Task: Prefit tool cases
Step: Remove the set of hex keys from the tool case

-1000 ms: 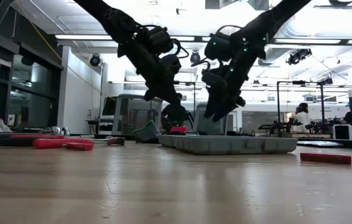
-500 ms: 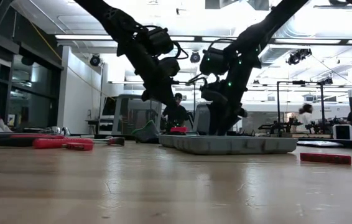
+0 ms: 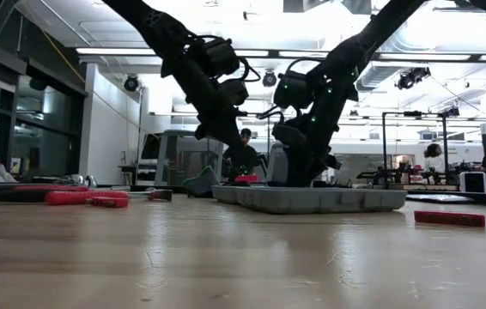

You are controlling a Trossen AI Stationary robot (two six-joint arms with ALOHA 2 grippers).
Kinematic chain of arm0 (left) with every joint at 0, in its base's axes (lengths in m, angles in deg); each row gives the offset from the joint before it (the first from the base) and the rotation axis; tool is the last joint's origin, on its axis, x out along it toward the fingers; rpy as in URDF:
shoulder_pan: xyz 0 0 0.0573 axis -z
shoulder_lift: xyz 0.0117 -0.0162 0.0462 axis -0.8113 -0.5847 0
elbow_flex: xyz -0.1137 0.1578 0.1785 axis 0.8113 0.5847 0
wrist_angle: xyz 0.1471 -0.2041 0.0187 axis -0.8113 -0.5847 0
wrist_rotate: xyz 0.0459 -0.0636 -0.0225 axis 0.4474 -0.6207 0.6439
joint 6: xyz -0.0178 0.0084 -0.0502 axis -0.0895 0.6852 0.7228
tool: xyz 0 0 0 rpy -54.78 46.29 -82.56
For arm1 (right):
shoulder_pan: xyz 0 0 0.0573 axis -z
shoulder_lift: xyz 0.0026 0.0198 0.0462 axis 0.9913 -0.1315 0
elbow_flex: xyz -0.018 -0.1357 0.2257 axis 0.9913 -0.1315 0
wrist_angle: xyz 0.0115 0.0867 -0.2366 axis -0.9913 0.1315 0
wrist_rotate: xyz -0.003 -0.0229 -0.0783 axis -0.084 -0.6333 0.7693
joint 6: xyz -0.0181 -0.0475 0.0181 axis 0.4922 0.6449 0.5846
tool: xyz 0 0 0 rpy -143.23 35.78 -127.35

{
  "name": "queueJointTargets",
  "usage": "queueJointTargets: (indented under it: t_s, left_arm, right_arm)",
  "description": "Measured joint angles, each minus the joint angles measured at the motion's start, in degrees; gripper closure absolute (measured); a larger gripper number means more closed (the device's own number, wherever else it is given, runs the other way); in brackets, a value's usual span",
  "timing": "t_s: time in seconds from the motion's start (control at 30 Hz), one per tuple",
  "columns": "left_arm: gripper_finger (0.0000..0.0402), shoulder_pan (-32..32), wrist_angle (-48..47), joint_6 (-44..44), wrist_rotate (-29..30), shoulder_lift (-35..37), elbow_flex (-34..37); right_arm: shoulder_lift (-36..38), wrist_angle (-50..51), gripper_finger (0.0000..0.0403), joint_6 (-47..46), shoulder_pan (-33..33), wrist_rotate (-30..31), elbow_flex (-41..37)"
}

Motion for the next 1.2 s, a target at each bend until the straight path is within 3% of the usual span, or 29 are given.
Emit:
queueJointTargets:
  t_s: [0.07,0.13,0.33,0.53,0.73,1.0,1.2]
  left_arm:
    - [0.0401,0.0,0.02,0.0,0.11,0.0,0.0]
    - [0.0401,-0.02,0.02,0.0,0.2,0.0,0.0]
    - [0.0401,-0.01,0.06,-0.01,0.6,0.0,0.0]
    - [0.0401,0.0,0.06,0.0,1.29,0.01,0.0]
    - [0.0401,0.46,-0.42,-0.24,1.29,0.0,0.0]
    - [0.0401,1.71,1.07,0.19,1.31,0.11,5.46]
    - [0.0401,2.79,4.44,3.67,1.29,0.11,11.24]
  right_arm:
    - [0.05,-0.47,0.0376,-0.37,0.0,-1.41,-0.1]
    - [0.17,-0.63,0.0395,-0.75,0.1,-2.97,-0.17]
    - [2.08,-0.21,0.0401,-2.78,0.7,-5.75,-0.44]
    - [4.54,-0.45,0.0398,-2.26,0.7,-2.88,-0.44]
    - [4.67,-3.03,0.0328,2.01,0.3,-10.02,-0.9]
    - [4.62,-6.88,0.0199,-0.72,-0.92,-4.1,-2.98]
    - [4.27,-11.35,0.0175,-3.25,-0.79,-1.89,-4.66]
